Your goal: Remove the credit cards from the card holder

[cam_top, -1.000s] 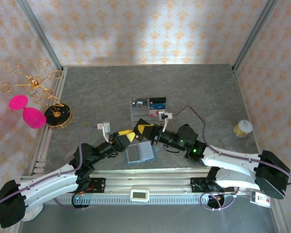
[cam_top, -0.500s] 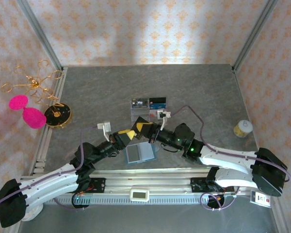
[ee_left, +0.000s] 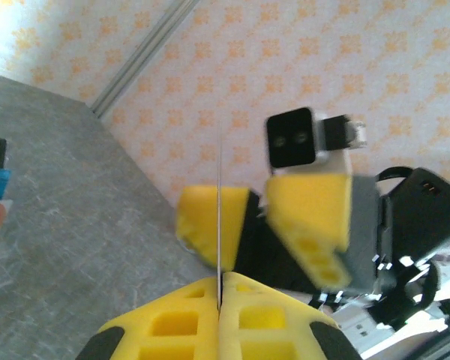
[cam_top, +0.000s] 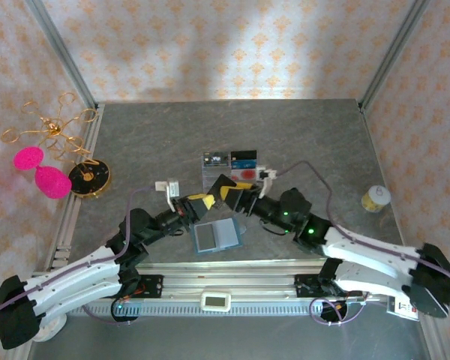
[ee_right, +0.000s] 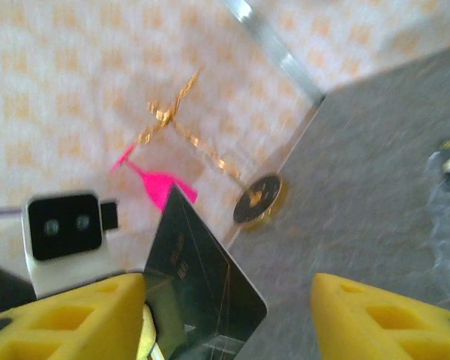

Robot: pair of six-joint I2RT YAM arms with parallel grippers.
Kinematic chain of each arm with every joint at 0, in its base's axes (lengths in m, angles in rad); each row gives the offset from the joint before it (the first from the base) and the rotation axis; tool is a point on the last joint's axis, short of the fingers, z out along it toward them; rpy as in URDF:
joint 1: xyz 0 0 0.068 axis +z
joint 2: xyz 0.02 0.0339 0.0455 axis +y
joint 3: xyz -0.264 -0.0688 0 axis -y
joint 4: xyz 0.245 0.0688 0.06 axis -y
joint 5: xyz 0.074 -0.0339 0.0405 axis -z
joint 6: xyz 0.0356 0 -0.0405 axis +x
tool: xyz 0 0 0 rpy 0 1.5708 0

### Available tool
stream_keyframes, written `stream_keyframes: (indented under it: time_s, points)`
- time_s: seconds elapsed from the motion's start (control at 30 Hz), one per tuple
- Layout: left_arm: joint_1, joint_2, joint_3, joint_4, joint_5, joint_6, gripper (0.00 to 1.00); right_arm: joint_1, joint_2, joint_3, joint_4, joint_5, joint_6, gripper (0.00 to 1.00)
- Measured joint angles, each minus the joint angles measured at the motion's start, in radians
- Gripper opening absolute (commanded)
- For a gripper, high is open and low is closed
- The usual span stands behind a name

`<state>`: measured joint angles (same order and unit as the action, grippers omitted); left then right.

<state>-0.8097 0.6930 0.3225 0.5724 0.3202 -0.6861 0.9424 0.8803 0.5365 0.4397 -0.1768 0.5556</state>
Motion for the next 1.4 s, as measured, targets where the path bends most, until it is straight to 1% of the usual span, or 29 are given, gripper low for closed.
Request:
stream_keyframes:
  time_s: [0.07, 0.13, 0.2, 0.3, 0.47, 0.6, 0.73, 0.87, 0.97, 1.1, 1.27, 1.4]
  points:
    - [0.000, -0.005, 0.030, -0.058, -0.019, 0.061, 0.00, -0.014, -0.078, 0.000, -0.058, 0.064, -0.007, 0.60]
    - [0.001, -0.008, 0.055, -0.111, -0.042, 0.121, 0.00, -0.016, -0.118, 0.000, -0.111, 0.114, -0.018, 0.62]
    - [0.008, -0.002, 0.092, -0.171, -0.064, 0.187, 0.00, -0.023, -0.133, -0.001, -0.171, 0.148, -0.034, 0.65]
    - [0.056, 0.053, 0.183, -0.246, -0.063, 0.293, 0.00, -0.062, -0.113, -0.003, -0.256, 0.152, -0.059, 0.66]
    - [0.187, 0.208, 0.349, -0.348, 0.020, 0.483, 0.00, -0.140, -0.094, -0.034, -0.344, 0.125, -0.071, 0.65]
    - [0.243, 0.334, 0.445, -0.402, 0.093, 0.634, 0.00, -0.174, -0.128, -0.038, -0.401, 0.132, -0.084, 0.63]
    - [0.288, 0.476, 0.524, -0.442, 0.185, 0.776, 0.00, -0.235, -0.150, -0.040, -0.428, 0.128, -0.086, 0.62]
    - [0.315, 0.666, 0.692, -0.537, 0.269, 0.925, 0.00, -0.307, -0.150, -0.061, -0.438, 0.098, -0.085, 0.62]
    - [0.319, 0.777, 0.811, -0.625, 0.310, 1.037, 0.00, -0.353, -0.147, -0.070, -0.451, 0.071, -0.086, 0.63]
    - [0.326, 0.886, 0.950, -0.750, 0.365, 1.176, 0.00, -0.407, -0.125, -0.070, -0.451, 0.035, -0.090, 0.63]
    - [0.362, 1.023, 1.150, -0.925, 0.434, 1.346, 0.00, -0.476, -0.085, -0.071, -0.452, -0.006, -0.099, 0.63]
    - [0.378, 1.114, 1.266, -1.026, 0.463, 1.434, 0.00, -0.523, -0.064, -0.070, -0.452, -0.030, -0.110, 0.62]
